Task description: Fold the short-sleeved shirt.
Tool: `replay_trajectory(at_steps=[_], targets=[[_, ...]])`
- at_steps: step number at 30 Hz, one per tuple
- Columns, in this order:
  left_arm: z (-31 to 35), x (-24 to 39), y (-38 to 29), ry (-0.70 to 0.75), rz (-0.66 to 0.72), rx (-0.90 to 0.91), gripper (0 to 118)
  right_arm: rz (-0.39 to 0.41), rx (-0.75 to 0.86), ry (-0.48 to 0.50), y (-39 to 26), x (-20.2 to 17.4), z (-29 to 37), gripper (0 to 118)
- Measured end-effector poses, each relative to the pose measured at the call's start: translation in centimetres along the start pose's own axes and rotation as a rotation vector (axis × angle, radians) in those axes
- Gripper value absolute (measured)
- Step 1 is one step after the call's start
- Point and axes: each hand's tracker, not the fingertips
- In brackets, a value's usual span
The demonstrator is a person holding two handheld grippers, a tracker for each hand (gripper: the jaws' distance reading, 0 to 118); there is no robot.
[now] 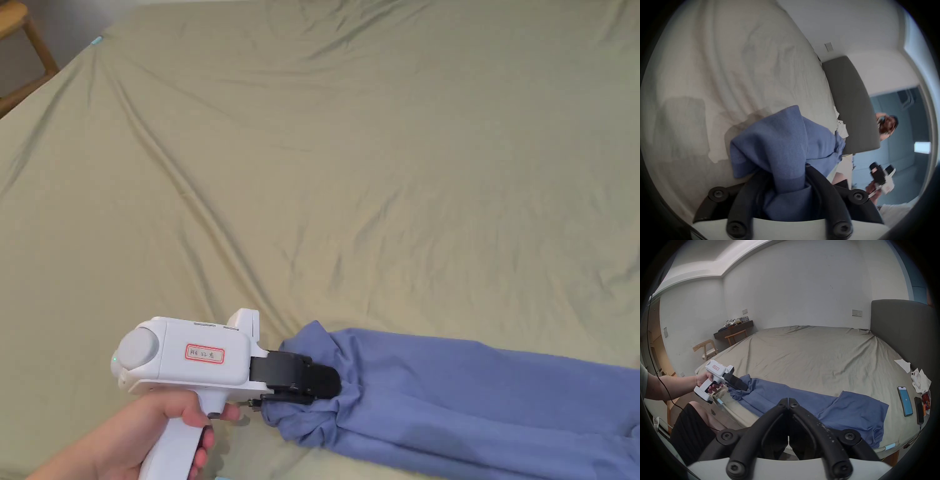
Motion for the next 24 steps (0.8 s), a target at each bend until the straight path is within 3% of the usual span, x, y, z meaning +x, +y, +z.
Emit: replay_trajectory(at_steps=[9, 12, 15, 19, 21, 24], targets=[[6.5, 0.3, -0.2, 0.047, 0.012, 0.057, 15, -0.001, -0.009, -0.015, -0.2, -0.1, 0.5, 2], [9.6, -0.2, 0.2, 0.171, -0.012, 0.091, 15, 0.007, -0.005, -0.017, -0.1, -0.2, 0.8, 2], [12.4, -0.4, 0.1, 0.241, 0.051, 0.093, 15, 0.007, 0.004, -0.014, 0.2, -0.3, 1.0, 2], [13.7, 3.8, -0.3, 0.307, 0.016, 0.077, 15, 0.018, 0.015, -0.021, 0.4, -0.6, 1.6, 2], [12.6, 7.2, -0.5, 0.409, -0.055, 0.063, 15, 0.02, 0.013, -0.02, 0.4, -0.8, 1.7, 2], [9.4, 11.8, -0.8, 0.398, -0.139, 0.036, 15, 0.018, 0.021, -0.017, 0.7, -1.1, 2.2, 2]])
